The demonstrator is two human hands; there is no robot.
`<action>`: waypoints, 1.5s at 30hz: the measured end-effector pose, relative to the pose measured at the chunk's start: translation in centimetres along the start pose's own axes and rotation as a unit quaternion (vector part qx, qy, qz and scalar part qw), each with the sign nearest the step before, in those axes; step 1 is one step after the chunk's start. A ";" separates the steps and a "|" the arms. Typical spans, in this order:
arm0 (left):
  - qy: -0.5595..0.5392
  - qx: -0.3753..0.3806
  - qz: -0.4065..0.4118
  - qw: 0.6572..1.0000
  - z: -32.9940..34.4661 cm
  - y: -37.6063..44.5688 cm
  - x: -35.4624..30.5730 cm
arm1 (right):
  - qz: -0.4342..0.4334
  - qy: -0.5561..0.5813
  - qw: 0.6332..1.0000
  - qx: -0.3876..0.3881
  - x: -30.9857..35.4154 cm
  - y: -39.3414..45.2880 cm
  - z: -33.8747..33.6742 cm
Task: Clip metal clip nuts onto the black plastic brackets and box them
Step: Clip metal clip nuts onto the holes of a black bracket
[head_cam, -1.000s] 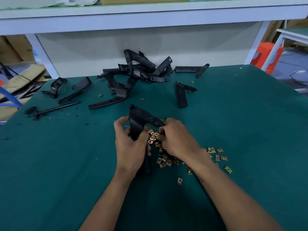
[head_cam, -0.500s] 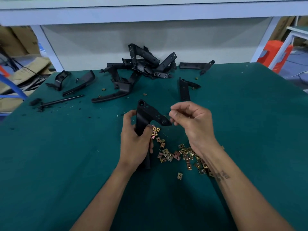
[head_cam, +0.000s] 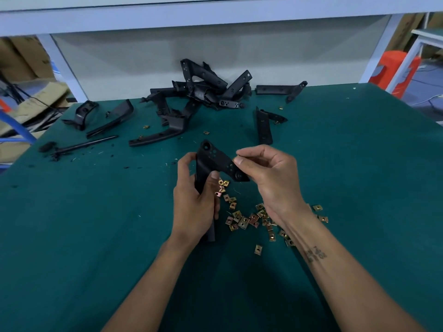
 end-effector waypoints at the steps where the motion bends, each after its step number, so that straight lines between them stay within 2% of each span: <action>1: -0.003 -0.001 -0.002 1.000 0.0 0.0 -0.1 | 0.019 0.032 0.999 -0.003 -0.3 -0.2 0.2; 4: -0.021 0.003 -0.011 1.000 0.0 0.0 -0.2 | 0.123 0.189 0.974 0.007 -1.6 -0.8 1.4; 6: -0.024 0.004 -0.019 1.000 -0.2 0.0 -0.1 | 0.150 0.211 0.966 0.001 -2.0 -0.9 1.5; 10: -0.033 0.010 -0.038 0.999 0.0 -0.1 0.3 | 0.086 0.103 0.990 -0.044 -1.2 -0.8 0.6; 22: -0.049 0.013 -0.046 0.998 0.2 -0.1 0.5 | 0.056 0.096 0.993 -0.031 -0.8 -0.3 0.5; 28: -0.041 0.015 -0.042 0.998 0.3 -0.3 0.2 | 0.039 -0.003 0.999 -0.025 -0.4 0.2 -0.4; 38: -0.048 0.031 -0.047 0.997 0.3 -0.3 0.4 | 0.043 -0.030 0.997 0.053 0.3 0.9 -0.3; 45: -0.042 0.033 -0.048 0.997 0.3 -0.1 0.7 | -0.002 -0.071 0.993 0.093 1.0 1.5 -0.3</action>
Point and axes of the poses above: each hand's wrist, its own y-axis towards the middle knuckle, its own z-axis out of the palm, x = y × z, the point moved 7 cm from there along y, towards the middle knuckle, and after that the axes turned 5 degrees about -y, right-handed, at the moved point
